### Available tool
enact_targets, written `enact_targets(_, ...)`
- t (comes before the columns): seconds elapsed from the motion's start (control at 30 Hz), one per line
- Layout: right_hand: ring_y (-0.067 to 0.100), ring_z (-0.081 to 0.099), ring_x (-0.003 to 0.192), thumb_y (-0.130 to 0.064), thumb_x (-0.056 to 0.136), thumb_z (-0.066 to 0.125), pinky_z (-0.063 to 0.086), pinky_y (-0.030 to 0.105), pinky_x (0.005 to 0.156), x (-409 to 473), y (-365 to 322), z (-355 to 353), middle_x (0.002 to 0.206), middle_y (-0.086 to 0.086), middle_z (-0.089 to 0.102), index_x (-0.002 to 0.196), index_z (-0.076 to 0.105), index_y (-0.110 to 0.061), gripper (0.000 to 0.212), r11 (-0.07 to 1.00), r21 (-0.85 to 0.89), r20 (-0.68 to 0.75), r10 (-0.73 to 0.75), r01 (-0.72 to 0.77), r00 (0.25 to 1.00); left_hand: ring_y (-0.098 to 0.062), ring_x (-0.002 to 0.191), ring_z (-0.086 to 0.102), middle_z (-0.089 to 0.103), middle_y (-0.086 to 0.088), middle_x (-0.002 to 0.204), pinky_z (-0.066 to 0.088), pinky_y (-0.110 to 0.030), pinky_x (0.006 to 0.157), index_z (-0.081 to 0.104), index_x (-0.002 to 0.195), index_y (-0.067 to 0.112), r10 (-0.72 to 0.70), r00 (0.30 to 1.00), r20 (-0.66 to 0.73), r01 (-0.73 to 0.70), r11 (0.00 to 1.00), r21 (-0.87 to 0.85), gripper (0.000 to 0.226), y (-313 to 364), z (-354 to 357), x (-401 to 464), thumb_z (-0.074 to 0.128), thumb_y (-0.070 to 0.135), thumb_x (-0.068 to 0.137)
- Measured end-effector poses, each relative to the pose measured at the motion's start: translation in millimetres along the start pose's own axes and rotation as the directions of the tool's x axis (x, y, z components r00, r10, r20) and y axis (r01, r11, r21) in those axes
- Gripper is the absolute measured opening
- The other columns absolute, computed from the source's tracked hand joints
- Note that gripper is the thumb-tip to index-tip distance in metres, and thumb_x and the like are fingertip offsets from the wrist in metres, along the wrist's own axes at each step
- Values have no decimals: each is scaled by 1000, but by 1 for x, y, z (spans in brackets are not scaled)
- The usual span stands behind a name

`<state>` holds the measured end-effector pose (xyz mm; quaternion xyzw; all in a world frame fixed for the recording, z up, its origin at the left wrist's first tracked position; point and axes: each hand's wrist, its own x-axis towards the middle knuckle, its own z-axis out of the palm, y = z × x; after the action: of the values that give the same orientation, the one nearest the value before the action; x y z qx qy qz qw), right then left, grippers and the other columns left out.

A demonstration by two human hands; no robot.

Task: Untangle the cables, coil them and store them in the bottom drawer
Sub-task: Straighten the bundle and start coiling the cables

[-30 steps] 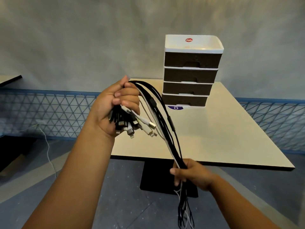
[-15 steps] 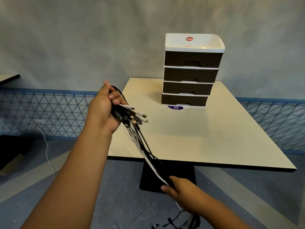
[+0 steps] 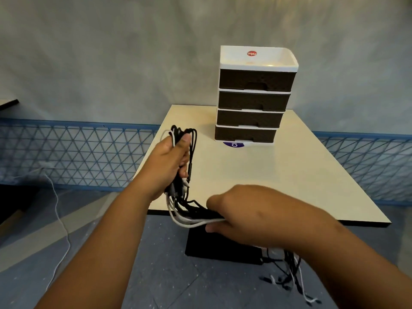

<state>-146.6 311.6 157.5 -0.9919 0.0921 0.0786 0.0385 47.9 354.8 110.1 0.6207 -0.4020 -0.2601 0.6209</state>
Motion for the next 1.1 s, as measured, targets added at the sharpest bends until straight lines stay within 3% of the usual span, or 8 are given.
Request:
enact_targets(0.27,5,58,79,-43,92,62,46,27,72,22,29,-30,91,-10,65,112,66,-27,26,981,190,-92,-32,49,995,-18,73,68,71,-6,78,52,-25,64,64,99,16,-121,921,371,81,989,122,29,15,10,-15,47,39,99)
enact_targets(0.4,3,59,76,-44,86,69,44,16,64,20,42,-34,82,-14,65,99,68,-26,22,954,297,-141,2,40,990,-23,55,64,62,-6,61,53,-28,52,61,90,12,-198,824,530,198,979,57,36,21,15,-22,47,45,94)
enact_targets(0.5,11,60,72,-44,80,77,46,24,61,20,48,-33,81,-4,67,94,67,-20,29,937,346,-216,21,56,976,-18,47,50,52,-3,55,47,-26,50,59,64,20,-232,769,596,316,948,-38,47,16,20,-24,42,52,93)
enact_targets(0.67,12,43,57,-36,69,87,37,33,54,25,58,-35,69,10,54,87,50,-16,46,833,546,-266,64,96,962,-7,42,42,47,3,55,41,-21,48,56,79,19,-114,567,816,473,856,-209,52,8,16,-22,49,71,83)
enact_targets(0.73,20,38,58,-33,69,88,32,36,52,27,63,-37,68,13,47,84,48,-16,45,782,612,-225,23,123,974,-3,43,43,50,6,58,42,-19,48,54,87,13,-75,502,862,434,883,-177,44,11,13,-21,73,52,79)
enact_targets(0.83,26,32,56,-20,72,86,27,34,46,29,74,-40,68,15,43,82,47,-16,41,665,731,-146,-65,152,987,-5,40,44,49,3,53,43,-21,46,50,83,7,-88,503,860,333,938,-98,18,19,13,-22,65,15,77)
enact_targets(0.97,20,43,43,-10,76,81,36,21,39,27,92,-37,67,27,49,87,48,-14,35,510,831,-135,-203,223,970,-18,45,63,56,-4,53,54,-25,49,53,86,4,-70,443,894,425,895,-140,4,32,12,-24,54,3,83)
enact_targets(1.1,12,51,43,-7,77,71,45,17,42,23,108,-26,71,19,53,94,49,-8,28,271,913,-236,-262,306,936,-11,38,56,50,2,48,53,-25,48,49,90,5,-17,430,903,493,842,-219,9,42,15,-26,45,0,83)
